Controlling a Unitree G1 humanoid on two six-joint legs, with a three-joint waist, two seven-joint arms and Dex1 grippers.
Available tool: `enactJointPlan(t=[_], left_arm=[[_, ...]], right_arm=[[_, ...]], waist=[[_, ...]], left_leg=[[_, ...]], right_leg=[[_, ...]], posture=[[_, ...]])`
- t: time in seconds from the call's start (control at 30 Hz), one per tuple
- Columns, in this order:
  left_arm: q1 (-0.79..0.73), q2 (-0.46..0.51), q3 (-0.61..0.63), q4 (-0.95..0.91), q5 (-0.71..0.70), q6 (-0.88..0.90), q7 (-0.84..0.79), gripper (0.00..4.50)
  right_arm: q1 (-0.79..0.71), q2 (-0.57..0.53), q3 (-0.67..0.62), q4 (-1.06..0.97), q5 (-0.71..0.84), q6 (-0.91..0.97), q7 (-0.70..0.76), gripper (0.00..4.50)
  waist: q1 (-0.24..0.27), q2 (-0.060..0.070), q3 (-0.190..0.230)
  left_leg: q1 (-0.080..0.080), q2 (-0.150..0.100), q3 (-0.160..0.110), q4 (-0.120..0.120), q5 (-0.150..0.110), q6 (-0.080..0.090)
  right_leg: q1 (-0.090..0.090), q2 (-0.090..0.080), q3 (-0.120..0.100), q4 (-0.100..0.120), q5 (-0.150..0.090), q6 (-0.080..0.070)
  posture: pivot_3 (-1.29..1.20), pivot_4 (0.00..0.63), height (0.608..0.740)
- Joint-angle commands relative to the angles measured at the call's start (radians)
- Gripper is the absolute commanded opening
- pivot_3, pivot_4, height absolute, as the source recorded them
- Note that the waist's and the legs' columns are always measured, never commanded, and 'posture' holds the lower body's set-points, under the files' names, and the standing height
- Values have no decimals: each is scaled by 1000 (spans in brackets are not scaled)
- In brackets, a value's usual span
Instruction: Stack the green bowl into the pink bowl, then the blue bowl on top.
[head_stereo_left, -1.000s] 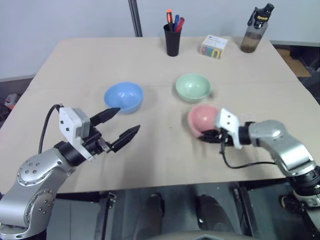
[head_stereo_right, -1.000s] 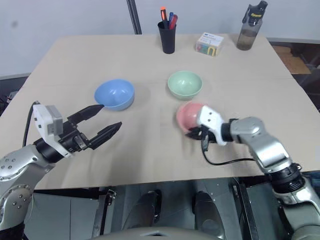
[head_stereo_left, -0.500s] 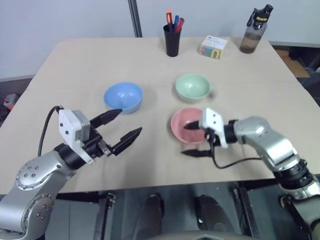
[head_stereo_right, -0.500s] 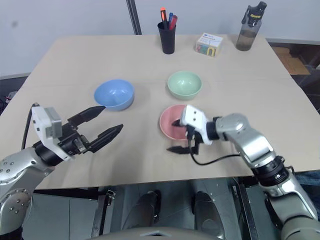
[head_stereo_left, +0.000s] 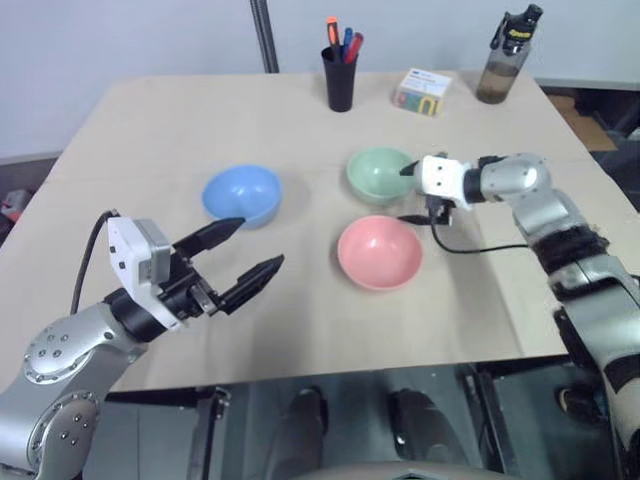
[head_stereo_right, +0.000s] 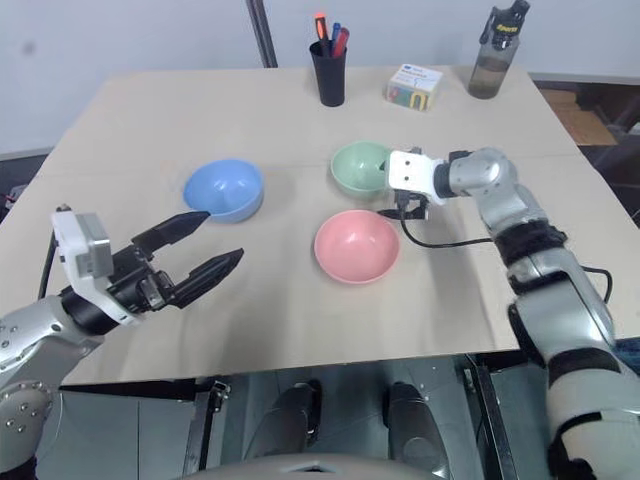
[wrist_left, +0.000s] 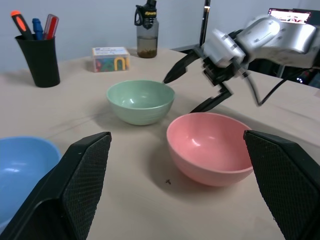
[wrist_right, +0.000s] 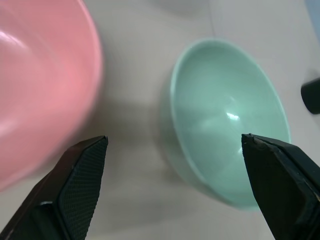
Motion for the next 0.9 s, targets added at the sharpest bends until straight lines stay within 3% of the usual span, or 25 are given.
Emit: enactJointPlan(t=[0.03,0.27,0.43,0.6,0.7,0.83,0.9], left_arm=[[37,-4,49,-66,-16,-14,19,4500],[108,-28,84,-119,-22,-24,57,4500],[124,-33,83,-127,-22,-30,66,4500],[111,-29,71,-114,-20,-34,68,4500],[94,-29,51,-96,-3,-38,64,4500],[70,-29,31,-58,77,-44,101,4500],[54,-30,27,-23,123,-46,122,4500]], right_arm=[[-86,49,7,145,-71,-119,-77,4452],[-137,102,-5,262,-138,-159,-124,2263],[-149,103,-16,277,-154,-167,-123,136],[-159,91,-31,272,-160,-175,-118,9],[-169,60,-69,245,-118,-178,-38,9],[-134,16,-196,54,111,-20,297,9],[-44,-30,-216,-200,224,167,433,9]], waist=[[-5,0,0],[-5,0,0],[-7,1,0],[-7,1,1],[-5,1,1],[-5,2,1],[-4,3,1]], left_leg=[[0,0,0,0,0,0],[0,0,-1,0,0,0],[1,0,-1,0,0,0],[1,0,-1,0,0,0],[1,0,-1,0,0,0],[1,-1,-1,0,0,0],[1,0,-1,0,0,0]], right_leg=[[0,0,0,0,0,0],[0,0,0,1,-1,-2],[1,0,0,2,-1,-2],[1,0,0,2,-1,-2],[1,0,0,2,-1,-2],[1,0,0,1,-1,-2],[1,0,0,2,0,0]], posture=[[0,150,740],[0,150,740],[0,150,740],[0,150,740],[0,150,740],[0,150,740],[0,150,740]])
